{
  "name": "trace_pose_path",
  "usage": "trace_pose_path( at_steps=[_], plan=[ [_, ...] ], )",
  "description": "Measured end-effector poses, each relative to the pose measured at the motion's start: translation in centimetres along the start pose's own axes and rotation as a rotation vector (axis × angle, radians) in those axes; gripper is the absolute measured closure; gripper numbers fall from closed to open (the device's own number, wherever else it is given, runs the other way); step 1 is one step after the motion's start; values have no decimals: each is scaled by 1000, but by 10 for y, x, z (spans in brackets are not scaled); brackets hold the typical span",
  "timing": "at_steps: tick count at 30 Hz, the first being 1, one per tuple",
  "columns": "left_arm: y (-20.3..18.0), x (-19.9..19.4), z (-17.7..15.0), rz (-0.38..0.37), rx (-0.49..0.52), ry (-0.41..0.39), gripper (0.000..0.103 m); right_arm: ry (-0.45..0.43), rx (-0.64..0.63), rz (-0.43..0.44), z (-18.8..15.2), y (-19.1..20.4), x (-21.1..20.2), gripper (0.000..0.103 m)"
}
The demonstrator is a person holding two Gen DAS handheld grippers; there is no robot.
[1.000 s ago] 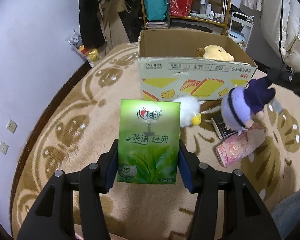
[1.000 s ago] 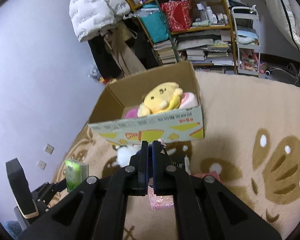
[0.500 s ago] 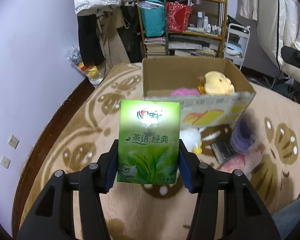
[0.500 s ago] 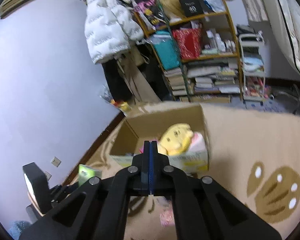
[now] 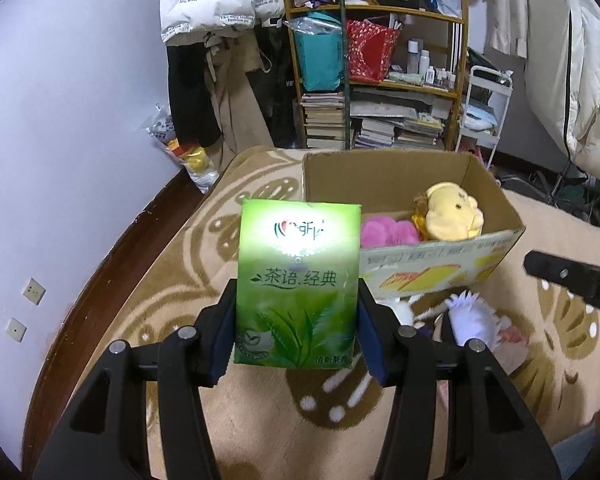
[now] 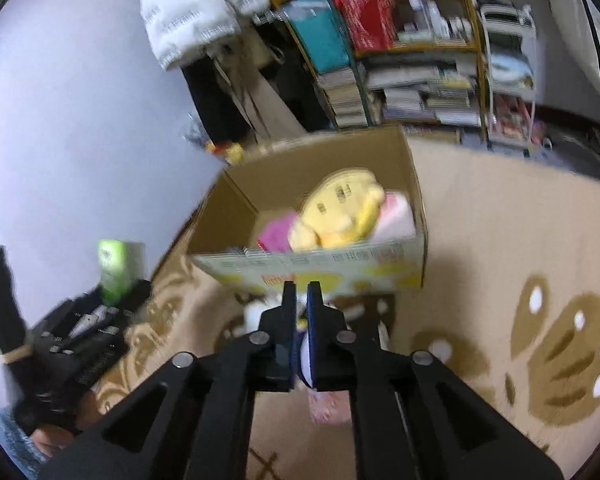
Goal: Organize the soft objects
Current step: 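Lift the green pack and doll and carry both over the box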
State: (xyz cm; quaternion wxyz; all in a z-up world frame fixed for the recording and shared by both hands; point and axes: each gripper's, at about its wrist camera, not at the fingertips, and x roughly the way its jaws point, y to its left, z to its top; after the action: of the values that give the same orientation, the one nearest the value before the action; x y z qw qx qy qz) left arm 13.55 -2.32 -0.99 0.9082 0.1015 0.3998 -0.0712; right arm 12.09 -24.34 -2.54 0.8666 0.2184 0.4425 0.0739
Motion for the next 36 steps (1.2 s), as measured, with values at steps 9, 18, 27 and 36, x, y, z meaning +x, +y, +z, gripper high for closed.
trace_pose_path(
  at_steps=[9, 18, 27, 36],
  plan=[
    [4, 0, -9, 12, 0, 9, 51, 42, 75, -41, -19, -21, 26, 31],
    [8, -3, -12, 14, -9, 5, 51, 162, 244, 44, -36, -45, 67, 31],
    [14, 0, -17, 17, -20, 21, 51, 213, 232, 35, -49, -38, 89, 55],
    [15, 1, -13, 38, 3, 7, 51, 56, 130, -6, -30, -20, 20, 55]
  ],
)
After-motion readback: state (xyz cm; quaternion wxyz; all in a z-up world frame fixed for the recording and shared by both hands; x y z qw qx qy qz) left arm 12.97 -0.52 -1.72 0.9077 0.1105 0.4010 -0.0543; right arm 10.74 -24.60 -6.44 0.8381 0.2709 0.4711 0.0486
